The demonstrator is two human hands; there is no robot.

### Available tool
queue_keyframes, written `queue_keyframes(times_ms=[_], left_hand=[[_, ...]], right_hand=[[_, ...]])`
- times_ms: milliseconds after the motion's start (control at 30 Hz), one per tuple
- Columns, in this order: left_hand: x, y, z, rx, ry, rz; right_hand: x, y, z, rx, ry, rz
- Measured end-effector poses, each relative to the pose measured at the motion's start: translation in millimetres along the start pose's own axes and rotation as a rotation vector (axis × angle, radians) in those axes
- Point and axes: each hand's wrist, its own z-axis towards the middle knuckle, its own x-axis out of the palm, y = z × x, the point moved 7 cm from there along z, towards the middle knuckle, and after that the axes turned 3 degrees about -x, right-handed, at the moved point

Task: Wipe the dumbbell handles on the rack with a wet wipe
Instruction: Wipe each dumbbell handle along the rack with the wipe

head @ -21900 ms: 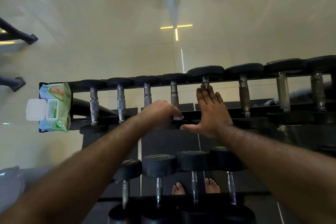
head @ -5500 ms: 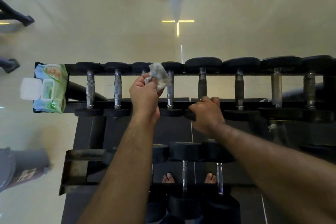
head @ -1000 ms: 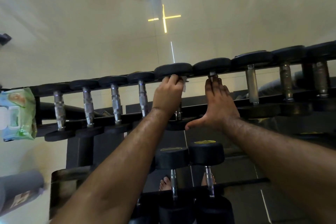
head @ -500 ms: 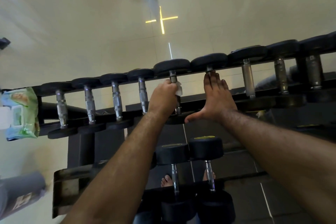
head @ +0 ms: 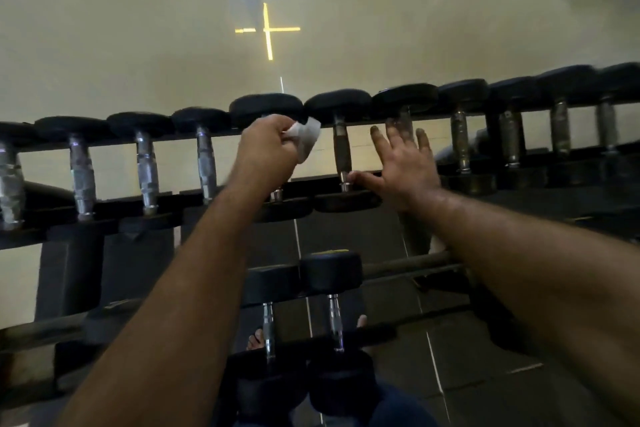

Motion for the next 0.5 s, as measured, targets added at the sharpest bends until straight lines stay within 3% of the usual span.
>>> queue_keyframes(times_ms=[200,333,433,500], left_hand=[[56.2,-5.0,4.0,-0.338,-0.041,-0.556],[88.1,-7.9,6.5,-0.484,-0.177,-0.702],[108.7,-21.5,8.1,-0.479,-0.234,-0.796],[113.1,-32.8,6.4,-0.456,-0.340,-0.723]], right_hand=[[7.6,-69.4,8.2,0.006,0.064,0.275],[23.0,-76.0,14.3,-0.032,0.083,0.417],[28.1,-73.4,11.6,-0.154,0.125,0.359],[31.7,-69.8,13.0,-0.217,0.149,0.282]])
